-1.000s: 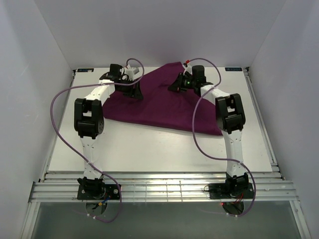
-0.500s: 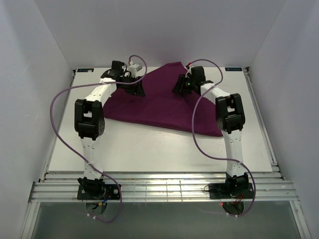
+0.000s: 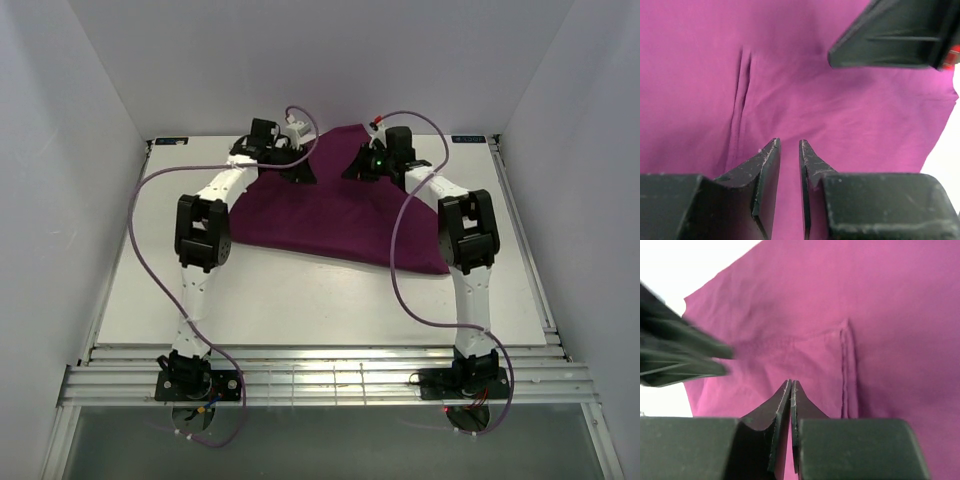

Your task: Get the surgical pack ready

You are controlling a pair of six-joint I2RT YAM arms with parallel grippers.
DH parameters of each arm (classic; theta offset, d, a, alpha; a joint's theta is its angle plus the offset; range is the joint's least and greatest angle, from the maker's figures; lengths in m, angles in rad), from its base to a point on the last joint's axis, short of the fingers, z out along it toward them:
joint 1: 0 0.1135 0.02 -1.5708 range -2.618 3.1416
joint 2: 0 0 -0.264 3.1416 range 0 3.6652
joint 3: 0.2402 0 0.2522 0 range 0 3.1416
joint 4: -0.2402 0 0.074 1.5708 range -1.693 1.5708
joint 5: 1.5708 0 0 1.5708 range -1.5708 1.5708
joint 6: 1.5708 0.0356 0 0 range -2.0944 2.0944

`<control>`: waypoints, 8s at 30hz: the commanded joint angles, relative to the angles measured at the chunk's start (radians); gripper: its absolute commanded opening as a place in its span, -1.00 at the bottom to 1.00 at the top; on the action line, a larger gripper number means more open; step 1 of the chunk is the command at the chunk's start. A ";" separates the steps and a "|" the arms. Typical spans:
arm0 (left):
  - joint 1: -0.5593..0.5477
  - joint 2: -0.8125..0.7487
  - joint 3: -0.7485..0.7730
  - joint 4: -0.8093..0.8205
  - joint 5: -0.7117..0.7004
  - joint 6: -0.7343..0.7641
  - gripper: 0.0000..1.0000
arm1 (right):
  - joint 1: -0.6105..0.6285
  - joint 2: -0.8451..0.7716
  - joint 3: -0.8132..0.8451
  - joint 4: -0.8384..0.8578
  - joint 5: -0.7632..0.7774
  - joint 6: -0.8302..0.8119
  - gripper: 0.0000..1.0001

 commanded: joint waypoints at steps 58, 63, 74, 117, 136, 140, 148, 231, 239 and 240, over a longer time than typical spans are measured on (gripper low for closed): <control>-0.030 -0.670 -0.675 -0.332 -0.456 0.170 -0.60 | 0.246 -0.479 -0.392 -0.647 1.006 -0.171 -0.84; -0.044 -0.641 -0.753 -0.320 -0.365 0.130 -0.62 | 0.266 -0.427 -0.421 -0.637 0.920 -0.144 -0.84; -0.059 -0.457 -0.747 -0.196 -0.304 0.056 -0.65 | 0.265 -0.337 -0.460 -0.555 0.774 -0.061 -0.84; -0.045 -0.290 -0.525 -0.212 -0.315 0.030 -0.57 | 0.216 -0.202 -0.202 -0.565 0.698 -0.085 -0.84; 0.044 -0.394 -0.485 -0.218 -0.359 0.021 -0.49 | 0.158 -0.312 -0.257 -0.561 0.800 -0.067 -0.84; 0.051 -0.513 -0.472 -0.261 -0.352 0.091 -0.44 | 0.165 -0.404 -0.288 -0.603 0.846 -0.128 -0.84; 0.018 -0.646 -0.766 -0.297 -0.267 0.122 -0.46 | 0.236 -0.534 -0.501 -0.640 0.744 -0.081 -0.84; -0.068 0.020 -0.247 -0.160 -0.149 0.047 -0.27 | 0.118 0.073 -0.096 -0.187 0.041 0.031 -0.84; -0.079 0.063 -0.172 -0.162 -0.181 0.059 -0.27 | 0.050 -0.039 -0.050 -0.196 0.165 0.053 -0.73; -0.079 0.066 -0.164 -0.162 -0.183 0.058 -0.27 | 0.043 -0.068 -0.052 -0.195 0.174 0.056 -0.69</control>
